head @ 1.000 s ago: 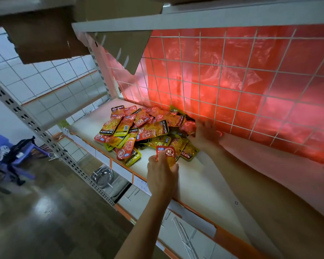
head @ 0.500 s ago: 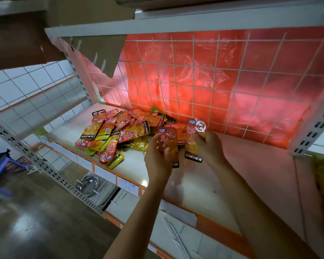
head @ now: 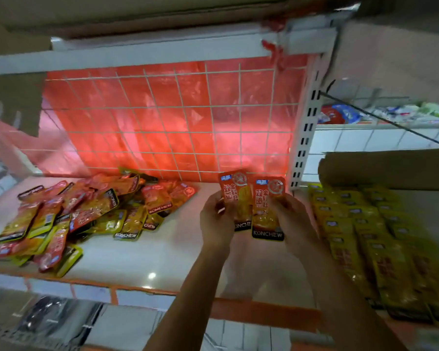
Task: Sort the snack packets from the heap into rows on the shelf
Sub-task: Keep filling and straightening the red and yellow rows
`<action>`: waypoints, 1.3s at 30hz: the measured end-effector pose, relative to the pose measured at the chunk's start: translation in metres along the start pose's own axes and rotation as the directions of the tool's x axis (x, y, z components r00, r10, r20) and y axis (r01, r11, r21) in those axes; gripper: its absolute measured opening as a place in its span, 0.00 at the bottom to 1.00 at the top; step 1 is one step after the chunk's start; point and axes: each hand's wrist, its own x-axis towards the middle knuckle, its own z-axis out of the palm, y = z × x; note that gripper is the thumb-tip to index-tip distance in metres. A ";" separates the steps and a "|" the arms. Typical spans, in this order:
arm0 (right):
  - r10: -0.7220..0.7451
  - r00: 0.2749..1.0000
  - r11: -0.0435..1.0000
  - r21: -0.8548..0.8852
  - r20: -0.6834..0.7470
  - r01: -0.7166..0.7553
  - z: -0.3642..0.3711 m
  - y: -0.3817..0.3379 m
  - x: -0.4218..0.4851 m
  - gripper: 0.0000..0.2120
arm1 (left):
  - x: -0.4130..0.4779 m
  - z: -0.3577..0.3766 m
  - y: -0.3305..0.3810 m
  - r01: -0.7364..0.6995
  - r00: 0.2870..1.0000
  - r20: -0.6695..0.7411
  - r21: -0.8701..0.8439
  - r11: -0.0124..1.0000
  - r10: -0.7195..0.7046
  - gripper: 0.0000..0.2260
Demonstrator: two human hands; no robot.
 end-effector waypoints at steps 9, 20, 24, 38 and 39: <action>-0.047 0.994 0.996 -0.076 -0.094 0.040 -0.119 -0.030 -0.021 0.13 | -0.048 0.111 0.009 -0.005 0.988 0.157 0.042 0.999 -0.002 0.06; -0.073 0.970 0.992 -0.119 -0.233 0.046 -0.298 -0.052 -0.042 0.12 | -0.141 0.269 -0.001 -0.143 0.962 0.246 0.098 0.985 0.115 0.07; -0.060 0.969 0.990 -0.139 -0.238 0.027 -0.357 -0.052 -0.050 0.12 | -0.176 0.321 -0.016 -0.126 0.946 0.305 0.046 0.991 0.106 0.15; -0.125 0.935 0.964 -0.263 -0.332 0.036 -0.469 -0.059 -0.066 0.07 | -0.213 0.411 -0.043 -0.221 0.875 0.484 0.356 0.908 0.023 0.25; -0.131 0.929 0.961 -0.273 -0.345 0.034 -0.474 -0.060 -0.064 0.07 | -0.211 0.415 -0.046 -0.269 0.860 0.508 0.399 0.877 0.033 0.26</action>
